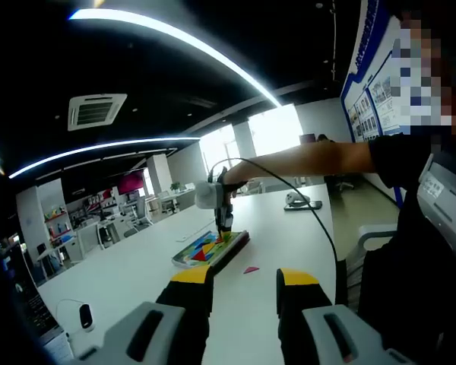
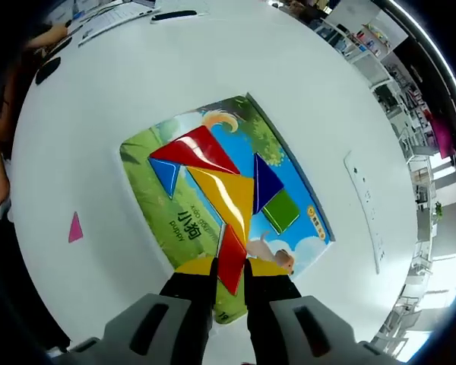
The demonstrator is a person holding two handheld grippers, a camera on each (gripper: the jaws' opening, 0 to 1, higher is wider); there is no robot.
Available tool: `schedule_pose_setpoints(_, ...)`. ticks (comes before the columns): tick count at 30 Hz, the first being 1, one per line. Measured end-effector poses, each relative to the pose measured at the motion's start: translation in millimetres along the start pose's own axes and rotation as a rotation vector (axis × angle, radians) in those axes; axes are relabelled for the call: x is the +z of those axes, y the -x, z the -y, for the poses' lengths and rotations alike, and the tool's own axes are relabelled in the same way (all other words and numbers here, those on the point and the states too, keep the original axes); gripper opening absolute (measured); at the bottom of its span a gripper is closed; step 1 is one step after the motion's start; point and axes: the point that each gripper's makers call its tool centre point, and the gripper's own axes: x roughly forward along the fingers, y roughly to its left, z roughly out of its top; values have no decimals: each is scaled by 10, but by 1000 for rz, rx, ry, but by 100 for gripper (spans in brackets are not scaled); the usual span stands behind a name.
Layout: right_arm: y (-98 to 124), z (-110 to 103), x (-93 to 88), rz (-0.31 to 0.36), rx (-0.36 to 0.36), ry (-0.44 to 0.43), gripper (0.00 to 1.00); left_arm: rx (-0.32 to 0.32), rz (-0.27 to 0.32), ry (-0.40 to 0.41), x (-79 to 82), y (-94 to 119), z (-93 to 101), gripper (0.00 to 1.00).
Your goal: Pick up the tangram pieces one by one and place each piece onto its matching region on the pattern sheet, fitting the shapes together until the outline on the sheet is completely filled by the tangram pieces
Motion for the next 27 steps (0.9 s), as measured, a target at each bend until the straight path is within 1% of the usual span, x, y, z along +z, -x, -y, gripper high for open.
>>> schedule_pose_setpoints(3, -1, 1, 8, 2, 1, 24, 16, -2, 0, -2, 4, -4, 2, 35)
schedule_pose_setpoints(14, -16, 31, 28, -6, 7, 47, 16, -1, 2, -3, 15, -2, -12, 35)
schedule_pose_setpoints(17, -16, 27, 31, -8, 6, 68, 16, -1, 1, -3, 15, -3, -18, 35)
schedule_pose_setpoints(25, -30, 77, 43, -8, 5, 58, 17, 2, 3, -3, 20, -5, -20, 35)
schedule_pose_setpoints(27, -26, 59, 33, -4, 4, 58, 17, 2, 3, -4, 22, -8, -12, 35)
